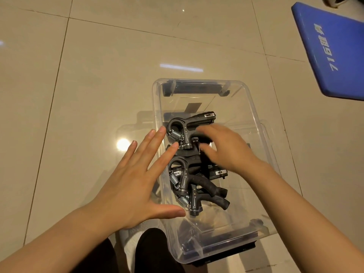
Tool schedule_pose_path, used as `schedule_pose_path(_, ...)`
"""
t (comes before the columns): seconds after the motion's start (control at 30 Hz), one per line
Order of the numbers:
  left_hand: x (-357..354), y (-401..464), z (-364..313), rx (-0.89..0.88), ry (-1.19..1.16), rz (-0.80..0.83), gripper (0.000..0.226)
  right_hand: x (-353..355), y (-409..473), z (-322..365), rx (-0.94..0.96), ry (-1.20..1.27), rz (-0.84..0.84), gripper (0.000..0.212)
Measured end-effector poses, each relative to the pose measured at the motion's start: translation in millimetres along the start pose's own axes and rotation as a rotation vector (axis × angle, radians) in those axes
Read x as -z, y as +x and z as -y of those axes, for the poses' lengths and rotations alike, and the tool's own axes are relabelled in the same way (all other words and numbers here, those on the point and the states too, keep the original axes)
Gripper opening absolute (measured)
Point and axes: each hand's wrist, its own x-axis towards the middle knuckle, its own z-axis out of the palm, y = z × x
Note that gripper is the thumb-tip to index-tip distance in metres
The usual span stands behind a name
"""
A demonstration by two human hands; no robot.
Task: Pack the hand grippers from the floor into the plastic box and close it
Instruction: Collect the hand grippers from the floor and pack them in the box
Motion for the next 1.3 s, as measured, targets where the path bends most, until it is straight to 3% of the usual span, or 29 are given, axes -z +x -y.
schedule_pose_path(0.13, -0.6, 0.2, 0.3, -0.005, 0.001, -0.002, 0.111, -19.3, -28.5, 2.1, 0.084, -0.076, 0.274, 0.077)
schedule_pose_path(0.33, -1.0, 0.2, 0.8, -0.006, -0.001, 0.004, 0.112, -35.2, -39.8, 2.8, 0.083, -0.210, 0.258, 0.098)
schedule_pose_path(0.53, -1.1, 0.3, 0.8, -0.005, -0.006, -0.002, 0.112, -27.1, -43.8, 13.0, 0.003, -0.326, 0.107, 0.095)
schedule_pose_path(0.67, -1.3, 0.1, 0.9, -0.006, -0.018, 0.001, 0.111, -12.6, -55.2, 21.2, -0.225, -0.221, 0.028, 0.101)
schedule_pose_path(0.73, -1.3, -0.3, 0.8, -0.005, -0.020, 0.001, 0.111, -12.0, -57.0, 26.2, -0.251, -0.182, 0.033, 0.102)
schedule_pose_path(0.9, -1.4, -0.1, 1.1, -0.004, -0.021, -0.001, 0.113, -15.2, -58.2, 14.9, 0.059, -0.300, 0.044, 0.099)
schedule_pose_path(1.0, -1.8, -0.2, 1.0, -0.004, -0.014, 0.000, 0.113, -20.2, -62.7, 8.5, 0.206, -0.342, 0.165, 0.089)
schedule_pose_path(1.3, -2.3, -0.5, 1.7, -0.008, -0.029, -0.010, 0.113, -29.0, -68.3, -3.6, 0.156, -0.372, 0.357, 0.085)
